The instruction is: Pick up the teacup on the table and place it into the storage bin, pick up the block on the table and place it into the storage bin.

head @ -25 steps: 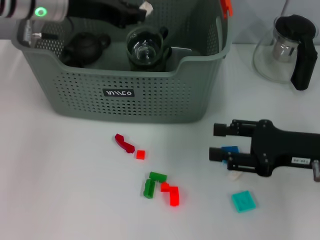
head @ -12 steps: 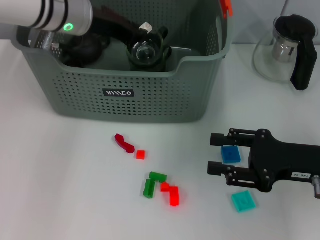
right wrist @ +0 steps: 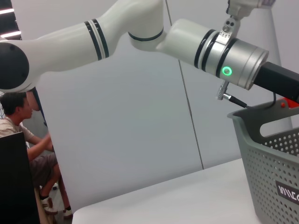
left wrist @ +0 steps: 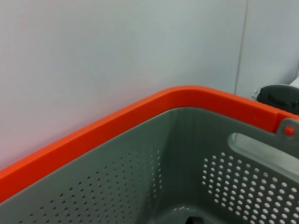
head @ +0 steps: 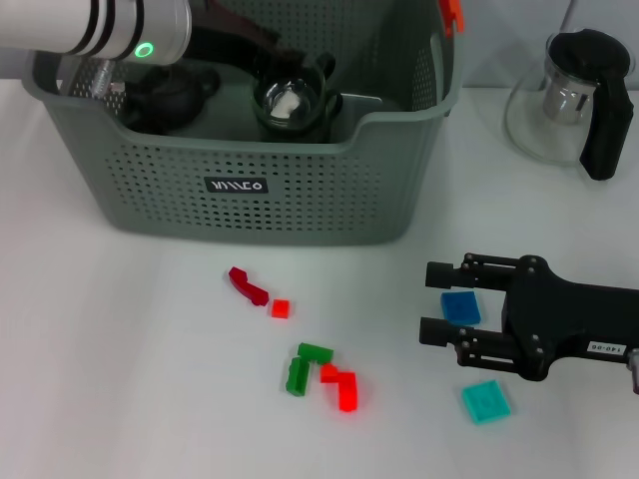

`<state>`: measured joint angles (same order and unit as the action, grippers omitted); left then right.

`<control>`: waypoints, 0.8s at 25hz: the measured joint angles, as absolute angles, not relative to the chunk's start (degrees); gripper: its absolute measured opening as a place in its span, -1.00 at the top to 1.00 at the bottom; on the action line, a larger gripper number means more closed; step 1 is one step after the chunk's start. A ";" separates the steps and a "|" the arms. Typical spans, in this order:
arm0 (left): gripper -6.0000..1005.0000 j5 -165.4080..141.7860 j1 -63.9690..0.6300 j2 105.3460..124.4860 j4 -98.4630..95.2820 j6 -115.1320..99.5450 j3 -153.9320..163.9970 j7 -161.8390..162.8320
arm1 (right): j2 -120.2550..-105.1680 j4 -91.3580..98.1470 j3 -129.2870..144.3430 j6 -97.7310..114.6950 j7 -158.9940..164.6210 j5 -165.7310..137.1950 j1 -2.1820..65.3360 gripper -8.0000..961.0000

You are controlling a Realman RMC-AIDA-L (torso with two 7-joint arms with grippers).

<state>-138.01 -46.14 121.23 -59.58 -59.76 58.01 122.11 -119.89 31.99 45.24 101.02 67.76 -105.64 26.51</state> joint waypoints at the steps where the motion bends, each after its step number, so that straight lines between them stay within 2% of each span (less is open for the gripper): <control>1: 0.60 -137.94 -46.03 121.26 -60.06 -60.27 57.95 122.11 | -119.88 31.99 45.16 101.05 67.79 -105.64 26.49 -0.39; 6: 0.17 -136.12 -45.23 121.36 -61.96 -61.88 56.54 121.57 | -119.89 31.99 44.24 101.47 67.86 -105.63 26.45 -0.39; 11: -0.01 -118.46 -39.41 121.89 -68.63 -69.72 52.10 114.63 | -120.04 31.99 43.40 101.19 67.63 -105.64 26.46 -0.39; 20: 0.01 -102.51 -32.19 120.46 -62.63 -101.54 30.95 103.36 | -120.13 32.00 41.37 100.97 67.61 -105.64 26.41 -0.39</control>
<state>-102.51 -32.19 120.46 -62.63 -101.54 30.95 103.36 -120.13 32.00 41.37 100.97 67.61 -105.64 26.41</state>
